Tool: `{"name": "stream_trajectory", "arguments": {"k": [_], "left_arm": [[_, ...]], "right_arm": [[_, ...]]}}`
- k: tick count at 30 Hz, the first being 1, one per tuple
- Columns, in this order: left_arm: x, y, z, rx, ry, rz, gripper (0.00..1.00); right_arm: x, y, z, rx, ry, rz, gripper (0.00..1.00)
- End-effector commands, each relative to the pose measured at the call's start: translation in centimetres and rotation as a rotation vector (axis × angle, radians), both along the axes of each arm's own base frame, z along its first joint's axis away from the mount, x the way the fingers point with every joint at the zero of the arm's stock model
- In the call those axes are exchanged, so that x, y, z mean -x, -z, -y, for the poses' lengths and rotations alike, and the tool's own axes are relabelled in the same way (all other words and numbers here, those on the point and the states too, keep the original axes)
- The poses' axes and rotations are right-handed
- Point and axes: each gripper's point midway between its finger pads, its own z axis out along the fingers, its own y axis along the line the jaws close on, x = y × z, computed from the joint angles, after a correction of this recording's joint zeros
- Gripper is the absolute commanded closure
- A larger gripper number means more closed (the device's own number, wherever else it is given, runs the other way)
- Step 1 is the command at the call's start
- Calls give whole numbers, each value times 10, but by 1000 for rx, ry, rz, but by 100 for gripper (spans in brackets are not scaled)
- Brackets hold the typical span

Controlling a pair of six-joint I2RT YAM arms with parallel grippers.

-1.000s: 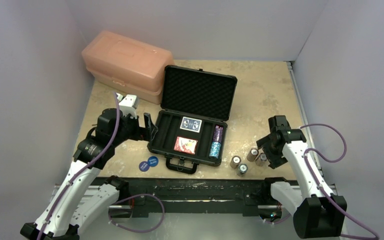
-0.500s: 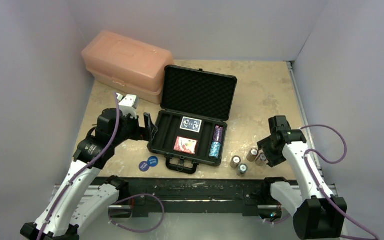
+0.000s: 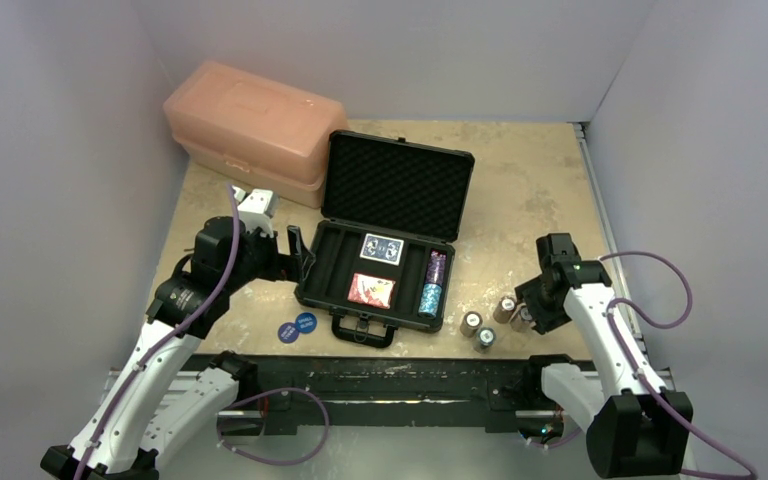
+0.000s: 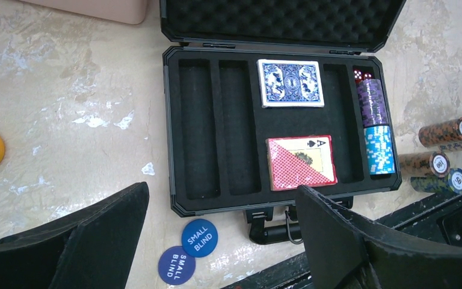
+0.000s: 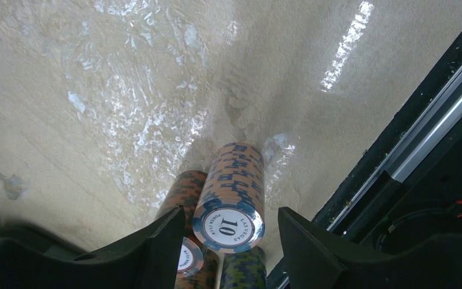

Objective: Pack up texas hold em set

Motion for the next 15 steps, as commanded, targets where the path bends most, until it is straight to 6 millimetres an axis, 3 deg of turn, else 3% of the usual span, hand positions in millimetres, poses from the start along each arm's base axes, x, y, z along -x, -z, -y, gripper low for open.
{"name": "stream_trajectory", "arguments": {"k": [1,15], "left_arm": [[-3,-21,1,14,-1,58,9],[-4,-22,0,10,-4,58,9]], "right_arm": [[4,7,-1,-11,24,-10,38],[0,6,2,5,8,-9,43]]}}
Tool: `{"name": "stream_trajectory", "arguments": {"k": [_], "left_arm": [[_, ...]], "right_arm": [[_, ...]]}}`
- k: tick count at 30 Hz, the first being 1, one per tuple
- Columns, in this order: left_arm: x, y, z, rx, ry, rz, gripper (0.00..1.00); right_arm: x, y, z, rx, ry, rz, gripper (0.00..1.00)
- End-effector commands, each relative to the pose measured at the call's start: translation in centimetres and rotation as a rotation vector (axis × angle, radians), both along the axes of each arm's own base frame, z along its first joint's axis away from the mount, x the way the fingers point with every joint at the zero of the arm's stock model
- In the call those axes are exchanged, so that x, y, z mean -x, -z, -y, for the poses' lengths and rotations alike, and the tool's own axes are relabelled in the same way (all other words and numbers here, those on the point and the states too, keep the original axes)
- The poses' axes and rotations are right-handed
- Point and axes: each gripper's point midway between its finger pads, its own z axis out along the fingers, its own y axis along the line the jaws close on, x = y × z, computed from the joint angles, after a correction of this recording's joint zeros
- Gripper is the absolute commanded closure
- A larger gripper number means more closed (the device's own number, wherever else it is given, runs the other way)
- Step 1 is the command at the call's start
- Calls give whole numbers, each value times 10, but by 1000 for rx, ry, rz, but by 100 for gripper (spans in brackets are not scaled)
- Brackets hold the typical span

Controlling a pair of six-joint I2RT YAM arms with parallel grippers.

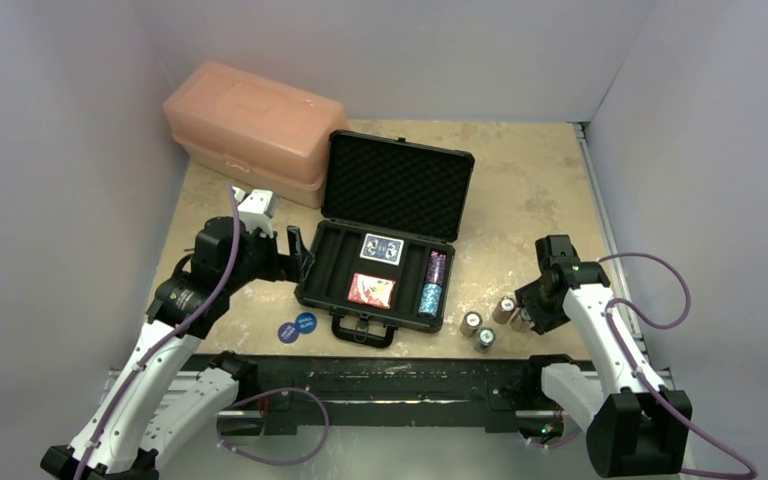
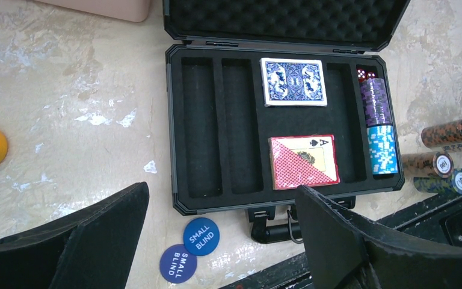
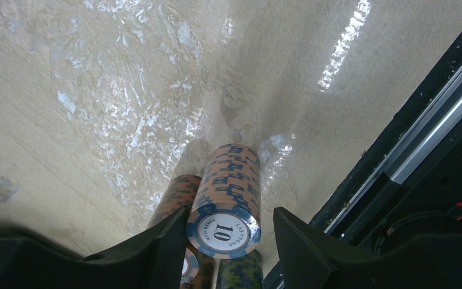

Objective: Pack up texas hold em set

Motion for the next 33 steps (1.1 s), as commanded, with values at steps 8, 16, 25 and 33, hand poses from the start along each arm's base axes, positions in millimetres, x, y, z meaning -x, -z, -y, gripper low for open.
{"name": "stream_trajectory", "arguments": {"k": [8,16,25,33], "left_arm": [[-4,-22,1,14,0,60,9],[-4,-21,2,13,2,57,9],[-5,-20,-1,-3,-7,61,9],[-6,-19,-2,-13,-13,61,9]], "right_arm": [[-9,0,-4,-22,-20,23,69],[-22,-22,5,32,-62,105,90],[-28,-48,23,134,-50,117,100],[-42,-98,45,267,-42,198,100]]}}
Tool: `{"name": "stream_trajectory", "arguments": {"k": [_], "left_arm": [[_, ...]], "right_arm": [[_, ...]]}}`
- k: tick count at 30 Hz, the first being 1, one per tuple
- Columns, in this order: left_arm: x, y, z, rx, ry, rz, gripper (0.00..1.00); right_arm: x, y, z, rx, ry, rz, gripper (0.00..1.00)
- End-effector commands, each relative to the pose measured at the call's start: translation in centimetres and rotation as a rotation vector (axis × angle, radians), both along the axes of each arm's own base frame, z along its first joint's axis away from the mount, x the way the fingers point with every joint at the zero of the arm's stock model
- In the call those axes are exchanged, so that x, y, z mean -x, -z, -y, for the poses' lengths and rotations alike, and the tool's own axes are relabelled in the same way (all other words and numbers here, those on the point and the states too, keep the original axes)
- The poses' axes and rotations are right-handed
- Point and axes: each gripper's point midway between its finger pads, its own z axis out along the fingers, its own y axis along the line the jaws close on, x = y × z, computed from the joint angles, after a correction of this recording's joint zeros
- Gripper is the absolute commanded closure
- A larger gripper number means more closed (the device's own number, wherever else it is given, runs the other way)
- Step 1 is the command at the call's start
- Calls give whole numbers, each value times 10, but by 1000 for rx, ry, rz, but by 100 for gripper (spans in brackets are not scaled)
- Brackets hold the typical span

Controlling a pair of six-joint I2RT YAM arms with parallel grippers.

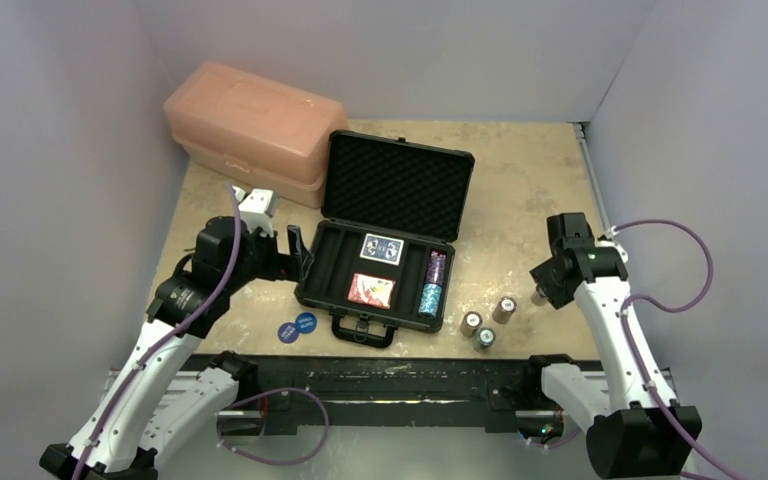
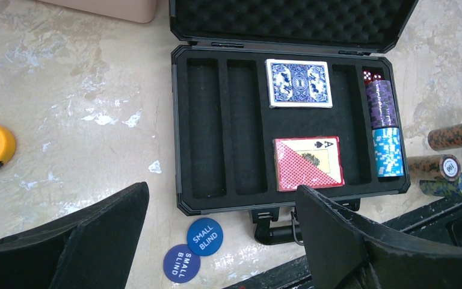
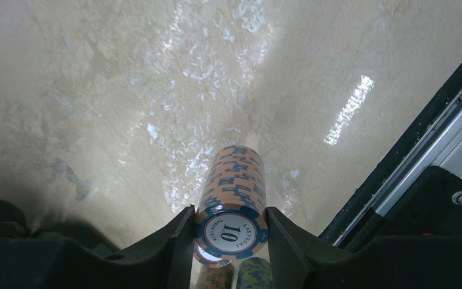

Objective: Pack up texas hold em set

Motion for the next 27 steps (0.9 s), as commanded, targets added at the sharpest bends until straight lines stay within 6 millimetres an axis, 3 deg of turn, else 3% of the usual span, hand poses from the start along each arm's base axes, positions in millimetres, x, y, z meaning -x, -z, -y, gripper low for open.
{"name": "stream_trajectory", "arguments": {"k": [1,6,11,20,27], "left_arm": [[-4,-19,-1,-1,-2,58,9],[-4,-18,-1,-3,-2,54,9],[-5,-18,-1,-7,0,54,9],[0,-32,0,20,20,125,9],[3,-39,5,41,65,166,10]], "right_arm": [[-15,-46,25,134,32,102,100],[-24,-75,35,200,24,169,100],[-39,-120,42,259,1,291,100],[-74,-191,21,257,-218,506,100],[-96,-216,-17,167,-438,637,100]]}}
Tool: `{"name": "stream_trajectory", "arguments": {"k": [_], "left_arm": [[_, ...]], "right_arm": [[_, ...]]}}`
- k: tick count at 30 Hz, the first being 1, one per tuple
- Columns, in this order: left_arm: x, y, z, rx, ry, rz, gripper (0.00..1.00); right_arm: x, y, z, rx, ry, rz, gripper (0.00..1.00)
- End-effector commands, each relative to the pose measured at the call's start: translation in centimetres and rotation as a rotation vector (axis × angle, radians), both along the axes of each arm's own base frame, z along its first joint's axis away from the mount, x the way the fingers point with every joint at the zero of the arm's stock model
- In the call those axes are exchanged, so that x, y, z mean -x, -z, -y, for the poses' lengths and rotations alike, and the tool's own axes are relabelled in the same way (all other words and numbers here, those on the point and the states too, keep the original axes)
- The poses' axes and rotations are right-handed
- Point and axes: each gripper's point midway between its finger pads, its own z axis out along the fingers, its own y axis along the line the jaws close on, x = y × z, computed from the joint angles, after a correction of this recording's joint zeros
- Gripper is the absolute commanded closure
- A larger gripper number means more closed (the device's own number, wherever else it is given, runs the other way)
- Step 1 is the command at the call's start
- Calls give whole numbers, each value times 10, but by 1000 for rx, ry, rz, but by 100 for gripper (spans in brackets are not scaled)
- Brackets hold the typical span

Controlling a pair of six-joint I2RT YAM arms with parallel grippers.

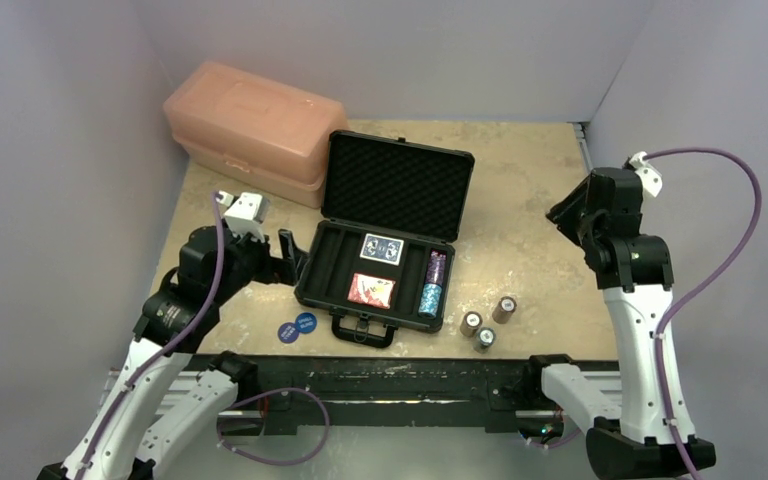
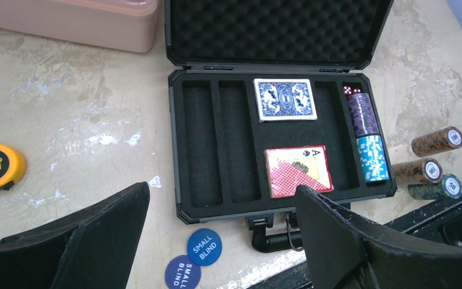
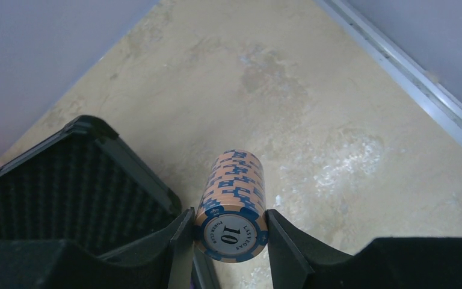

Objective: Pack up texas hold em set

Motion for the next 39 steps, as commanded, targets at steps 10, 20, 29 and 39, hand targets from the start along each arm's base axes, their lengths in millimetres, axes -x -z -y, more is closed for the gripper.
{"name": "stream_trajectory", "arguments": {"k": [10,20,29,39], "left_arm": [[-6,-23,27,53,145,97,8],[11,-46,81,156,509,193,7],[7,-67,116,179,715,212,10],[19,-83,143,91,878,371,20]], "right_arm": [[-43,-57,-89,-130,-538,257,100],[-31,-55,-145,-269,-889,229,100],[-9,-51,-181,-333,-1079,182,100],[11,-45,-232,-417,-1292,104,100]]}}
